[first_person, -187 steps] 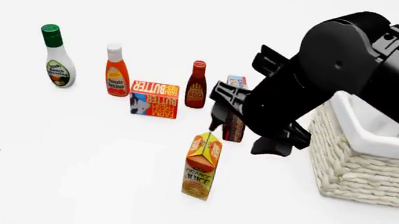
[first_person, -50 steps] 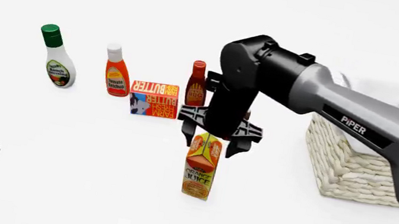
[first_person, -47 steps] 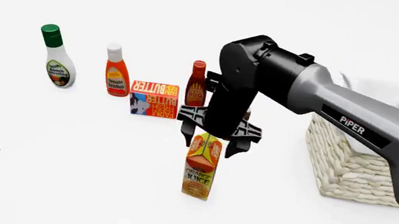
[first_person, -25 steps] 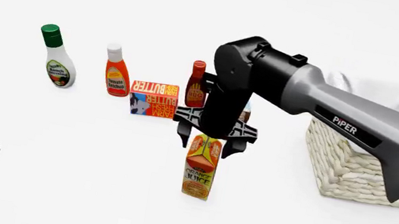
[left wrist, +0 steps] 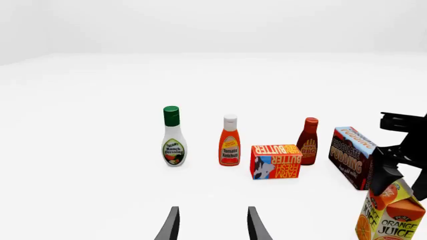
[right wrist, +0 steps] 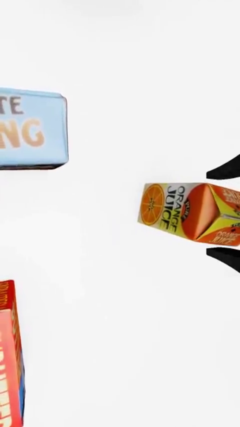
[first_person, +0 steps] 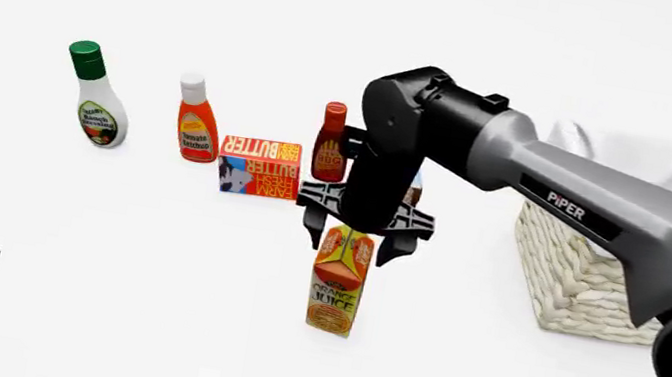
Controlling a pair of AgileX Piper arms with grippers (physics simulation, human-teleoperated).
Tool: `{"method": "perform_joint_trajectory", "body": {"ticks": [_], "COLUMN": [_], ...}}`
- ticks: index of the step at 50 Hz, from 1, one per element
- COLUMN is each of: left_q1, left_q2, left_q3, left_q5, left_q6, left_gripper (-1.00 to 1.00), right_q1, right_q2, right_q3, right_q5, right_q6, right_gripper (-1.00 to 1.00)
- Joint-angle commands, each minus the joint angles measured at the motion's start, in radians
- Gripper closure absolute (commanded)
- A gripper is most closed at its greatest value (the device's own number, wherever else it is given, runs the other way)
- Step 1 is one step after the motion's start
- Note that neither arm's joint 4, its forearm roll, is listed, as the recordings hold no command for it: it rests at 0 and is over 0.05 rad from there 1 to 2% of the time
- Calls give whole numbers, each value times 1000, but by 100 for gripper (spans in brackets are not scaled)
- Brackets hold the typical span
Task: Pick the orange juice and place it in the basket.
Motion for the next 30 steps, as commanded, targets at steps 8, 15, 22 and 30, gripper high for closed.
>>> {"method": "perform_joint_trajectory", "body": {"ticks": [8, 15, 22, 30], "left_q1": [1, 2, 1, 1], "left_q2": [0, 0, 0, 0], "left_q3": [1, 1, 1, 1], "left_q5": [-1, -1, -1, -1], "left_q6": [0, 0, 0, 0], "left_gripper": [-100, -100, -100, -100], "right_q1": [-5, -5, -3, -4], "right_q2": [16, 21, 27, 39], "right_q3": [-8, -11, -17, -24], "right_q5": [6, 6, 6, 6], "right_q6": [-4, -3, 0, -2], "right_gripper": [-100, -100, -100, -100]}}
